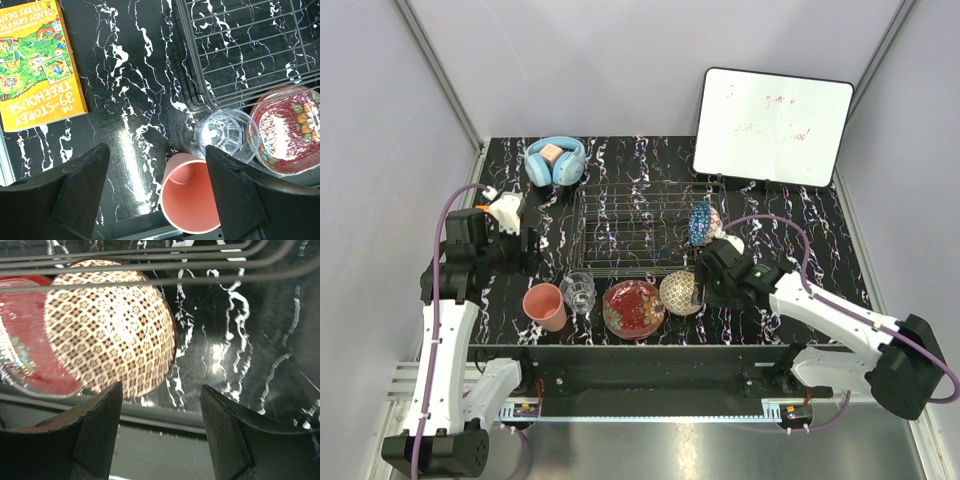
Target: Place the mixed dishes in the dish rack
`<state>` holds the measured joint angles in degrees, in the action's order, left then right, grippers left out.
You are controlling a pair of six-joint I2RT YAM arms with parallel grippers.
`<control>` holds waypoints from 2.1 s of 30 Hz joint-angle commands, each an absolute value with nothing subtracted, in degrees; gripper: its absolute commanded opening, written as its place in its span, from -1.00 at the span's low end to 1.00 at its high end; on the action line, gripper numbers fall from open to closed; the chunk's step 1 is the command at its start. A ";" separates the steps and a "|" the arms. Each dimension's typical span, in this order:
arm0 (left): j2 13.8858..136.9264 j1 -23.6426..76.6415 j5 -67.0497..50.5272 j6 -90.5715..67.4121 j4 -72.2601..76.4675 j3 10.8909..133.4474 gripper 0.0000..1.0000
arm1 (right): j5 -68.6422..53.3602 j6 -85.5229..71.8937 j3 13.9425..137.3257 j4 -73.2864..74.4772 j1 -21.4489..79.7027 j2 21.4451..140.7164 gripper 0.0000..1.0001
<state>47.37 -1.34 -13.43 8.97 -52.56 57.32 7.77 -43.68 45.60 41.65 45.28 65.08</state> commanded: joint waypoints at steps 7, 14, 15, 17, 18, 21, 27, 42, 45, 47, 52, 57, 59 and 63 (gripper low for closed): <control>45.70 -1.58 -12.13 8.79 -50.54 58.89 0.63 | 10.46 -45.26 38.94 27.95 45.61 69.78 0.23; 45.53 -1.58 -12.04 8.70 -50.36 58.62 0.63 | 12.04 -46.67 36.39 25.31 45.62 71.54 -0.57; 45.44 -1.58 -11.95 8.70 -50.54 58.62 0.63 | 12.04 -46.67 36.30 25.31 45.53 71.63 -0.64; 45.35 -1.58 -11.78 8.96 -50.45 58.45 0.63 | 12.39 -46.76 36.12 25.31 45.53 71.54 -0.73; 45.26 -1.58 -11.69 8.96 -50.54 58.45 0.63 | 12.57 -46.67 36.04 25.23 45.53 71.54 -0.79; 45.26 -1.50 -11.51 9.14 -50.54 58.27 0.63 | 13.01 -46.50 36.65 26.19 45.53 70.15 -1.00; 45.09 -1.49 -11.25 9.40 -50.45 58.01 0.63 | 20.73 -45.79 42.78 38.04 46.31 61.90 -1.00; 45.18 -1.58 -11.69 9.05 -50.19 56.60 0.63 | 63.85 -36.30 80.06 68.89 49.13 77.14 -1.00; 44.83 -1.58 -11.17 9.32 -50.27 56.43 0.63 | 68.80 -40.06 84.72 76.78 49.13 85.58 -1.00; 44.47 -1.50 -10.81 9.75 -50.27 56.25 0.63 | 69.87 -42.09 87.35 80.05 49.13 90.76 -1.00; 44.30 -1.49 -10.99 9.84 -50.10 55.72 0.63 | 72.86 -45.61 89.30 86.74 49.39 97.11 -1.00; 44.47 -1.58 -11.51 9.67 -49.83 55.55 0.63 | 72.25 -45.09 89.03 87.01 50.01 99.66 -1.00; 44.56 -1.58 -11.60 9.67 -49.66 55.72 0.63 | 71.90 -44.83 88.86 87.10 50.62 101.24 -1.00; 44.56 -1.58 -11.51 9.67 -49.48 55.81 0.63 | 70.58 -46.13 89.12 89.02 51.85 104.67 -1.00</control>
<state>44.99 -1.34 -11.77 9.10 -52.58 55.61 66.63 -42.96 86.80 76.55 49.98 101.54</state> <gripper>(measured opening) 0.811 0.112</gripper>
